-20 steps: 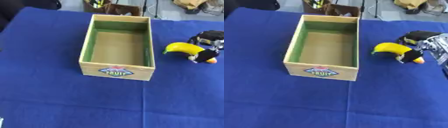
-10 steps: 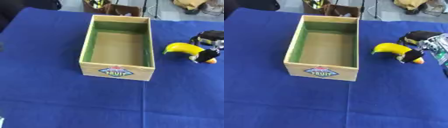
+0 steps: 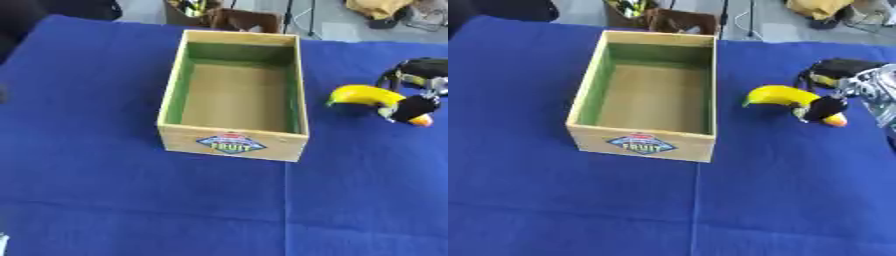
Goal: Pick up objects on the table and place them in the box.
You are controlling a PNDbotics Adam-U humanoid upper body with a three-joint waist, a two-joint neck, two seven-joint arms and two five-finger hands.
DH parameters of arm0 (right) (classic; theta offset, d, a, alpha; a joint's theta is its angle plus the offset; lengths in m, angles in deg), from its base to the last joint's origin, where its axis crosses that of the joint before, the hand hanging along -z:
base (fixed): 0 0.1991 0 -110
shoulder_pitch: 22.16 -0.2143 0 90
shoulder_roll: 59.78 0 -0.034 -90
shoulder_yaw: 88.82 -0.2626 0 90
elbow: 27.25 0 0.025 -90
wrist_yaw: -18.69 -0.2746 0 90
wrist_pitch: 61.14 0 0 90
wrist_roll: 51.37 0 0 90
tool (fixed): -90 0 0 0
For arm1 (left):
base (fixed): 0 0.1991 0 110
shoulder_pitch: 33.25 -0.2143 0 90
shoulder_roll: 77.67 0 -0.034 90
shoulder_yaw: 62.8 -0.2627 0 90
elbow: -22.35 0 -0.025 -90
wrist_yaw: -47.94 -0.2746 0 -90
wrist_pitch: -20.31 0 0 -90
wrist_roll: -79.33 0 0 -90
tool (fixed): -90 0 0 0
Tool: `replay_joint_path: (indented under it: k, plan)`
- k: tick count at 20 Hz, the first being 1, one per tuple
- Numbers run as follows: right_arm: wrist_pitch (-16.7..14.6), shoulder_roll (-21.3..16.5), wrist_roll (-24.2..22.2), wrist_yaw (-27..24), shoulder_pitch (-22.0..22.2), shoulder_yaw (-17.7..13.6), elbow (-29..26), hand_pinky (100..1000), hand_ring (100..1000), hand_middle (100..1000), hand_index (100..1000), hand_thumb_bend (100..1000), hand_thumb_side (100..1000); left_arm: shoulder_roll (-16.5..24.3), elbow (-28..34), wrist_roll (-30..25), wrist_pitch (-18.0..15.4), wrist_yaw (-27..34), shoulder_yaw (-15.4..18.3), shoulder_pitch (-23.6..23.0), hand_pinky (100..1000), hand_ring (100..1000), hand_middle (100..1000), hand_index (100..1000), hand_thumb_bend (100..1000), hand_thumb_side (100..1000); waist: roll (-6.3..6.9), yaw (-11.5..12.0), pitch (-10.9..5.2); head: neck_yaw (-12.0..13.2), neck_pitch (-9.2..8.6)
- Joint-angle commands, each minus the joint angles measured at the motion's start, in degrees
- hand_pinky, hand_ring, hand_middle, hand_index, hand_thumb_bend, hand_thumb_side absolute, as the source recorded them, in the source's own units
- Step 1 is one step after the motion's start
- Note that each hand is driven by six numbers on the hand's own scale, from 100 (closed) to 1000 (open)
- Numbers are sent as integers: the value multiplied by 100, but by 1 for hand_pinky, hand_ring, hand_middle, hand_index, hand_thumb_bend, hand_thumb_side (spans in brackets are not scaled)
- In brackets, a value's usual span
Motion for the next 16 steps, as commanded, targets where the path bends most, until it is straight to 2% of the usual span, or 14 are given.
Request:
replay_joint_path:
  k: [1, 10, 16]
  plan:
    - [24, -173, 15, 7, -120, -75, -66, 883, 914, 621, 826, 169, 543, 70, 99, -21, -10, 12, -14, 38, 597, 595, 709, 834, 304, 890, 12, 5, -144, 18, -45]
    - [9, -151, -11, 33, -121, -73, -27, 883, 914, 612, 806, 226, 547, 60, 99, -41, -15, 18, -25, 60, 597, 594, 709, 831, 301, 885, -2, 29, -104, 16, -66]
    - [28, -141, 38, 44, -126, -78, -21, 880, 909, 592, 762, 190, 516, 56, 99, -46, -7, 20, -24, 59, 597, 595, 709, 830, 298, 884, -4, 43, -102, 12, -99]
